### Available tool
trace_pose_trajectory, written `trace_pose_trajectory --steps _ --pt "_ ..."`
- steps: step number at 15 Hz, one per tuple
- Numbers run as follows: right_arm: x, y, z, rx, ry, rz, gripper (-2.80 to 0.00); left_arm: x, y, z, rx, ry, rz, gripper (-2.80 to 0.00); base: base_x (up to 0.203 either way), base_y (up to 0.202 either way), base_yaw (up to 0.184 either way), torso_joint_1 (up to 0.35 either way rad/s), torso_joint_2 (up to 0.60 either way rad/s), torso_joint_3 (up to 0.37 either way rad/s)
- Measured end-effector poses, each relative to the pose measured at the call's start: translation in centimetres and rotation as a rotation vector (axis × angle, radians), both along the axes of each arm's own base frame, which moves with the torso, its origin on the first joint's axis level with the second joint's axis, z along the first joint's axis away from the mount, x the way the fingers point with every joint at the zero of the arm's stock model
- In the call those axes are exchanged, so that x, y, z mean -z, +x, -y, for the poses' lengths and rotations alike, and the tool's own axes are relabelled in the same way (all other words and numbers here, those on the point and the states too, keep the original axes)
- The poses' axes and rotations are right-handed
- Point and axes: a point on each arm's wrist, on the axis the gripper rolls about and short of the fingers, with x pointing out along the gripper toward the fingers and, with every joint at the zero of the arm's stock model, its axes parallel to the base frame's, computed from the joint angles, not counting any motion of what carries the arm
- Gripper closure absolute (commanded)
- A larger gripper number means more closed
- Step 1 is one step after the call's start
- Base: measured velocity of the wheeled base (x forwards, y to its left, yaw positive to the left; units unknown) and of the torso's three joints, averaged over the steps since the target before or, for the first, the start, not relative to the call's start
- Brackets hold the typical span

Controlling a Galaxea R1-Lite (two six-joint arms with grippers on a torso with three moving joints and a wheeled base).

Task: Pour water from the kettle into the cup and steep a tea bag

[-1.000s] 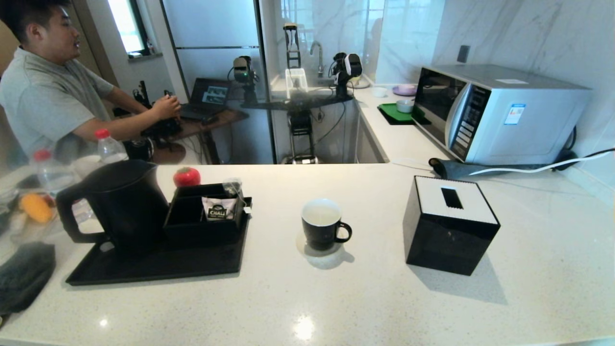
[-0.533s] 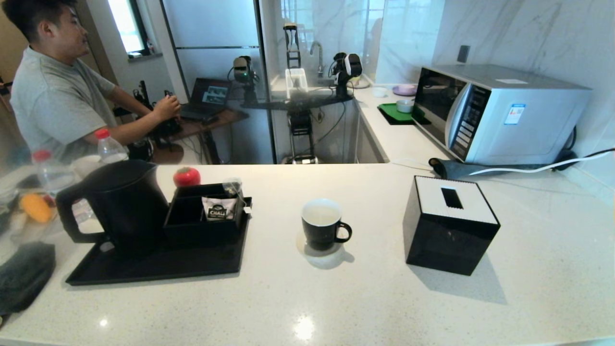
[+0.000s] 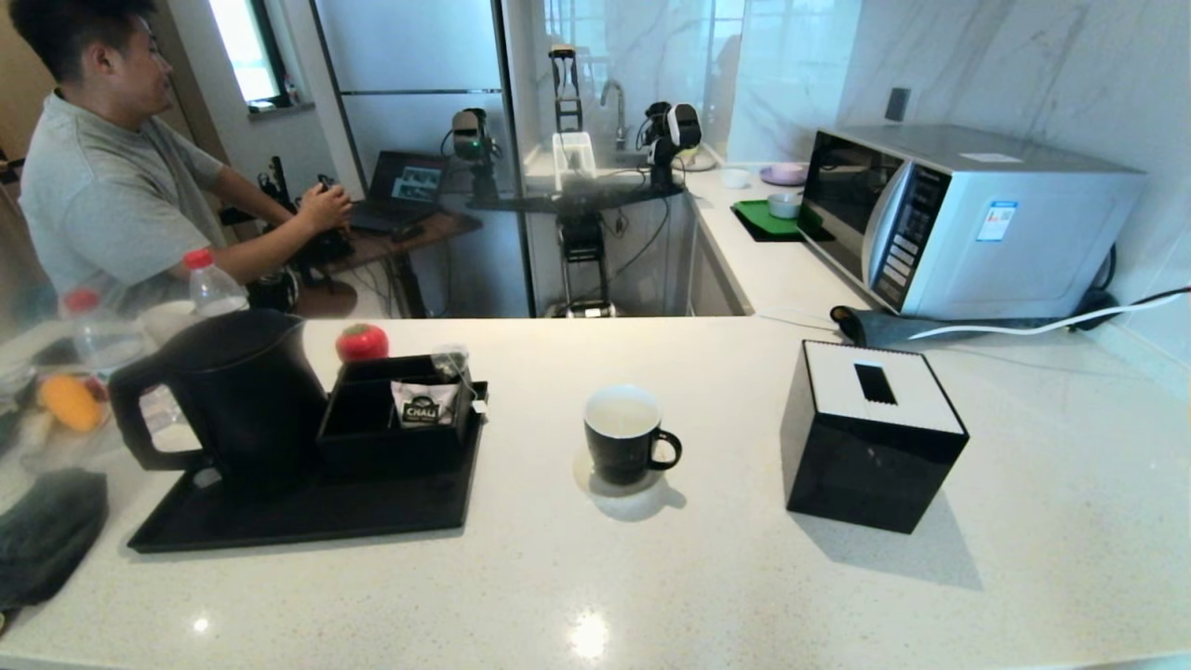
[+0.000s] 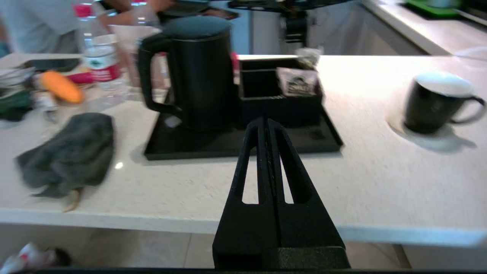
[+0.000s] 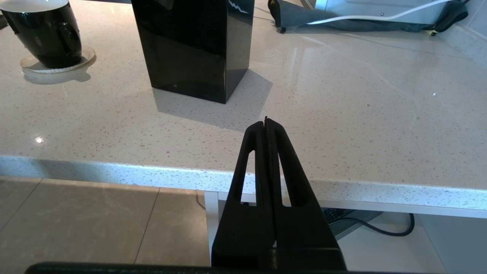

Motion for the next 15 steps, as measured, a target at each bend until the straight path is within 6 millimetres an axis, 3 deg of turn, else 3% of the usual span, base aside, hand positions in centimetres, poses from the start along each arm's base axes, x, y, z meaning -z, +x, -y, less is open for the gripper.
trace_pose_trajectory --steps 4,7,11,14,15 --pt "0.0 0.0 0.0 0.001 0.000 0.000 0.00 -4.1 2.4 -0.3 -0.113 -0.039 -0.074 0.00 0.000 0.000 0.000 0.000 0.00 0.000" --pt "0.0 0.0 0.0 0.000 0.000 0.000 0.00 -5.8 5.3 -0.4 -0.181 -0.062 -0.150 0.00 0.000 0.000 0.000 0.000 0.00 0.000" --pt "0.0 0.0 0.0 0.000 0.000 0.000 0.00 -5.8 10.7 -1.1 -0.299 -0.077 -0.237 0.00 0.000 0.000 0.000 0.000 0.00 0.000" --pt "0.0 0.0 0.0 0.000 0.000 0.000 0.00 -3.6 14.9 -2.5 -0.395 -0.073 -0.297 0.00 0.000 0.000 0.000 0.000 0.00 0.000" --pt "0.0 0.0 0.0 0.000 0.000 0.000 0.00 -2.7 16.2 -3.2 -0.426 -0.066 -0.313 -1.32 0.000 0.000 0.000 0.000 0.00 0.000"
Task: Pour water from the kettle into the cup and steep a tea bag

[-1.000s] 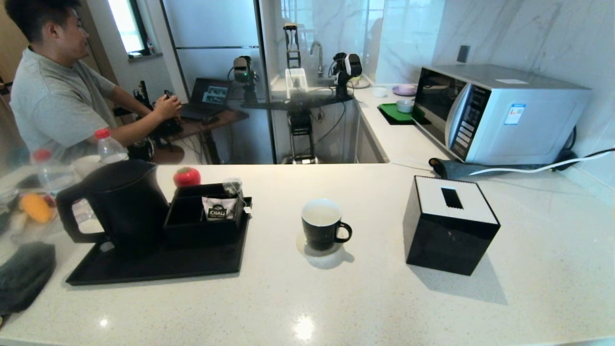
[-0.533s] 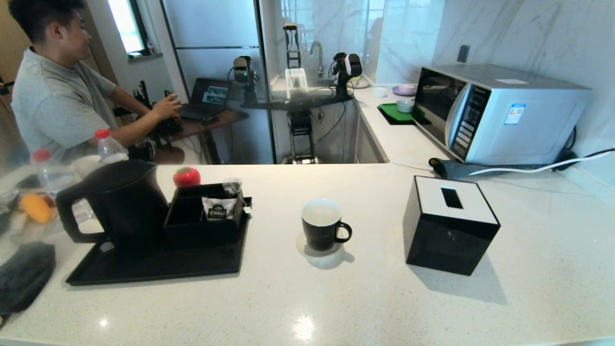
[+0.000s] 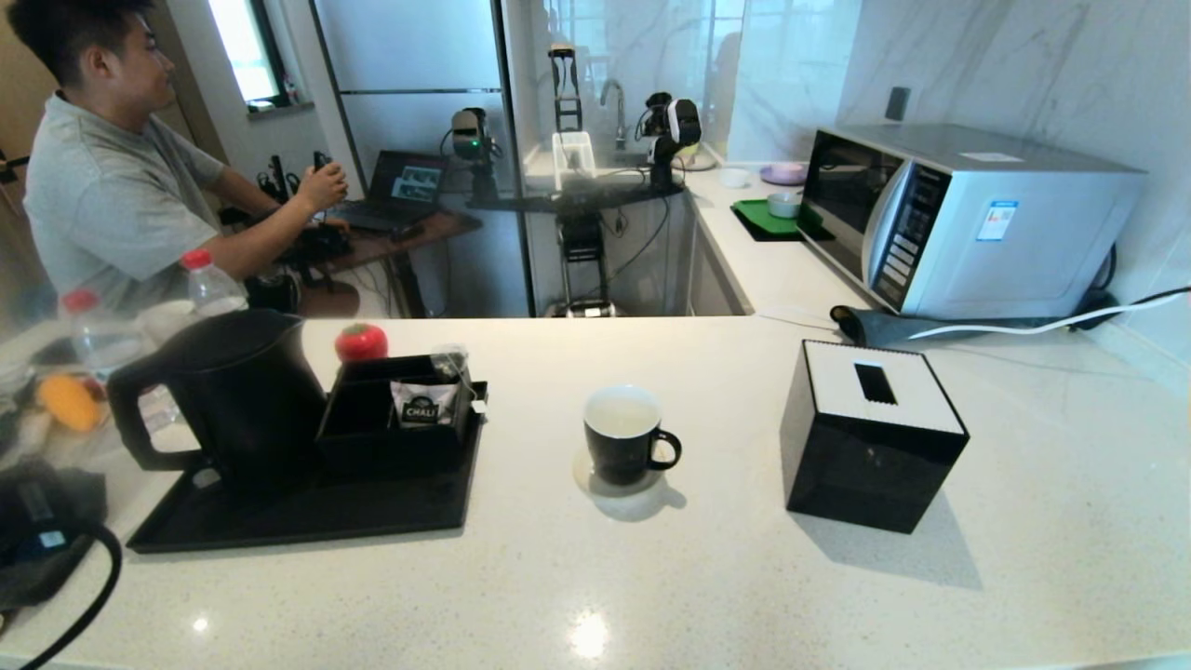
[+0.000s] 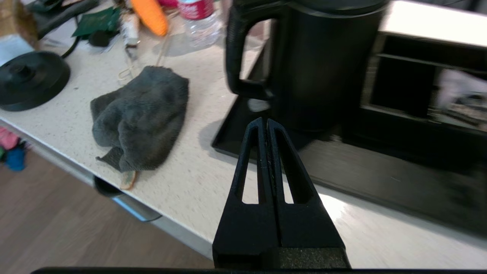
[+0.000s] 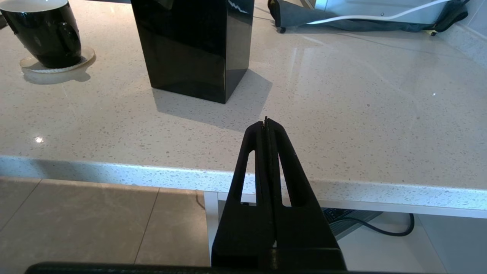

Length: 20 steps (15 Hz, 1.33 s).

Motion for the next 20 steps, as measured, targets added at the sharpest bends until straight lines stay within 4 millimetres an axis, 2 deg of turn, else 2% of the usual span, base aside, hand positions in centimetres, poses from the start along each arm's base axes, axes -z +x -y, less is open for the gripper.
trace_pose_trajectory --steps 1,7,11,15,20 --pt "0.0 0.0 0.0 0.000 0.000 0.000 0.00 1.0 1.2 -0.6 -0.025 0.005 -0.013 -2.80 0.000 0.000 0.000 0.000 0.00 0.000" --pt "0.0 0.0 0.0 0.000 0.000 0.000 0.00 6.2 6.9 -3.0 -0.062 0.070 -0.015 -2.80 0.000 0.000 0.000 0.000 0.00 0.000" --pt "0.0 0.0 0.0 0.000 0.000 0.000 0.00 8.9 9.4 -4.4 -0.126 0.137 0.024 -2.80 0.000 0.000 0.000 0.000 0.00 0.000" --pt "0.0 0.0 0.0 0.000 0.000 0.000 0.00 10.9 9.8 -5.7 -0.187 0.151 -0.045 -2.80 0.000 0.000 0.000 0.000 0.00 0.000" --pt "0.0 0.0 0.0 0.000 0.000 0.000 0.00 11.3 9.8 -6.8 -0.228 0.147 -0.062 -2.80 0.000 0.000 0.000 0.000 0.00 0.000"
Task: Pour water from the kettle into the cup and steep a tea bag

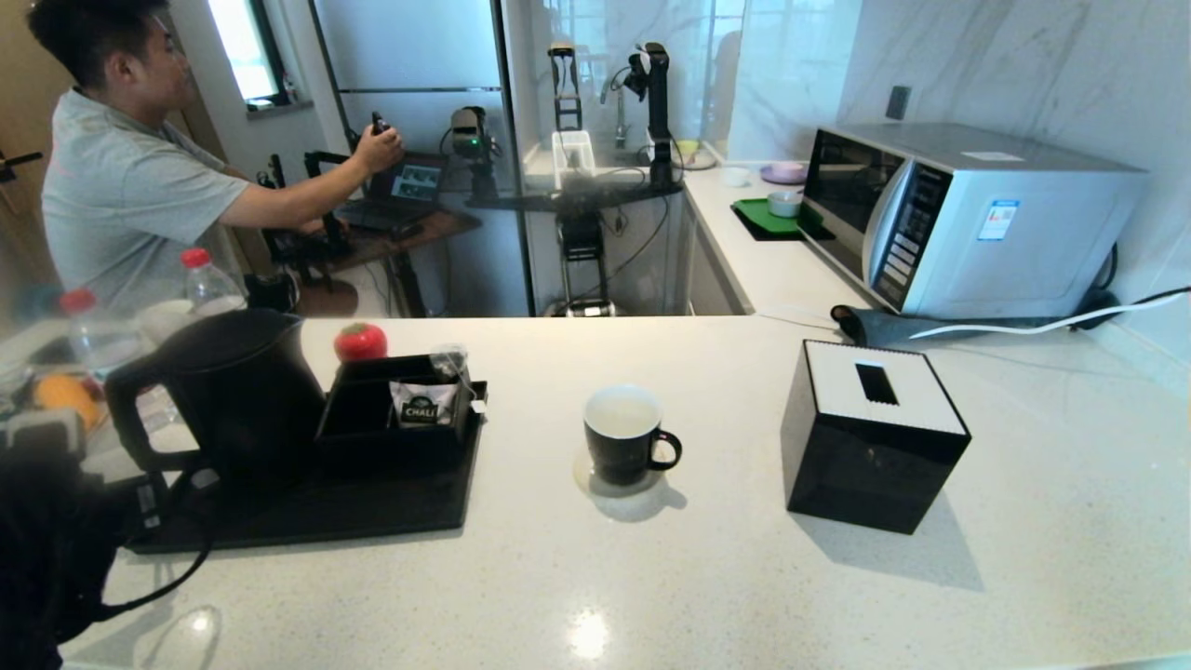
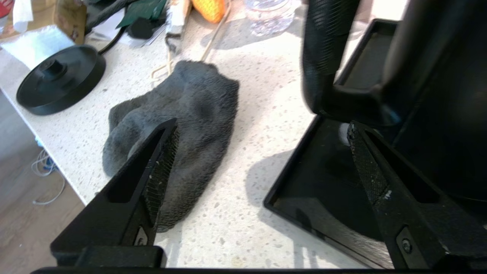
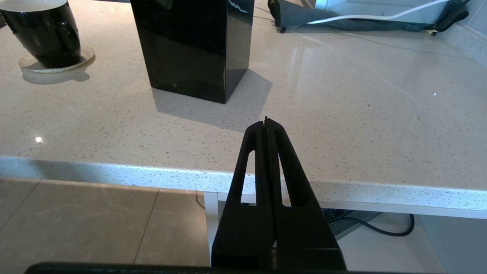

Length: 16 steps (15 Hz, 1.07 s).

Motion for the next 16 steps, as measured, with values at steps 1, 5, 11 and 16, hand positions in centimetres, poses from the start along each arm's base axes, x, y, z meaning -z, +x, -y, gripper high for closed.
trace_pose_trajectory --steps 1,5,11,16 --pt "0.0 0.0 0.0 0.000 0.000 0.000 0.00 0.0 0.0 -0.1 -0.003 0.000 0.001 -2.80 0.000 0.000 0.000 0.000 0.00 0.000" --pt "0.0 0.0 0.0 0.000 0.001 0.000 0.00 -0.5 1.1 -0.6 -0.009 0.013 0.043 -2.80 0.000 0.000 0.000 0.000 0.00 0.000" --pt "0.0 0.0 0.0 0.000 0.001 0.000 0.00 -0.4 1.8 -1.4 -0.025 0.019 0.060 -2.80 0.000 0.000 0.000 0.000 0.00 0.000" --pt "0.0 0.0 0.0 0.000 0.000 0.000 0.00 -0.4 2.6 -1.8 -0.026 0.025 0.074 -2.80 0.000 0.000 0.000 0.000 0.00 0.000"
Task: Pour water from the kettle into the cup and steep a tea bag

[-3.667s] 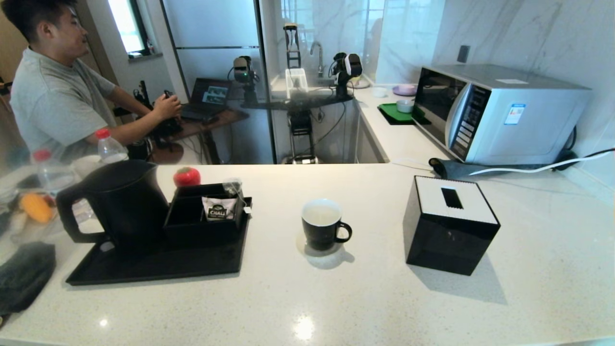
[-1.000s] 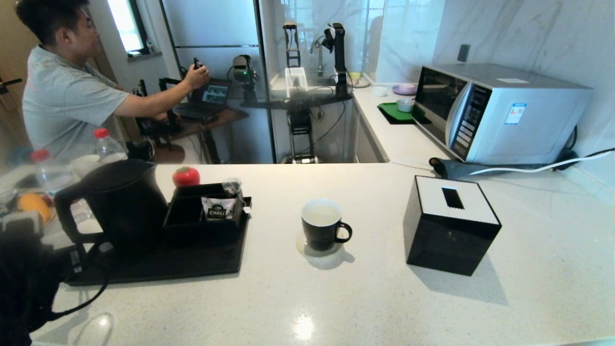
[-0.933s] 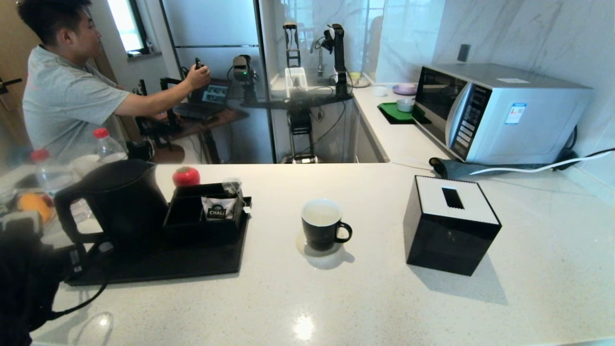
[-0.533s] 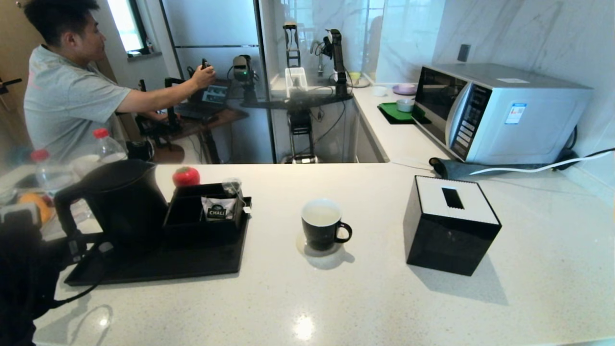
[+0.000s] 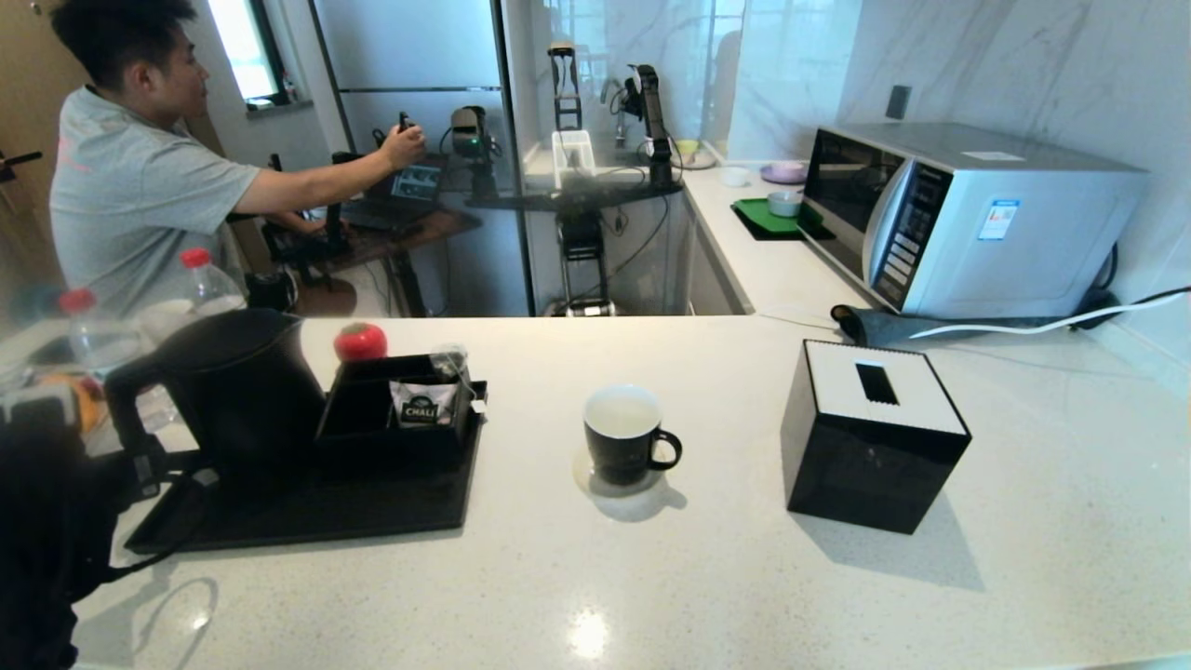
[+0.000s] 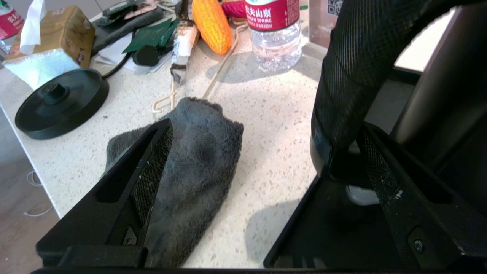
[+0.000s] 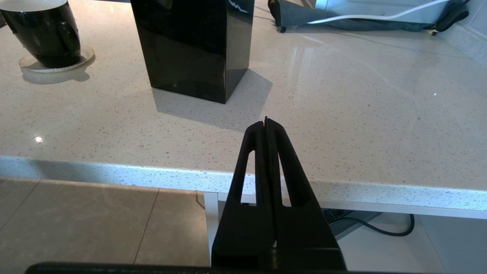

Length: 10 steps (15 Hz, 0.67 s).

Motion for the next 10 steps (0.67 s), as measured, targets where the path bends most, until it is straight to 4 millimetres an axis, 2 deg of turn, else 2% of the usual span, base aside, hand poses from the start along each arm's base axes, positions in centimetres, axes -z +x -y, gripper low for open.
trace_pose_trajectory --steps 10 --pt "0.0 0.0 0.0 0.000 0.000 0.000 0.00 -0.1 2.1 0.1 0.031 0.014 0.038 -2.80 0.000 0.000 0.000 0.000 0.00 0.000"
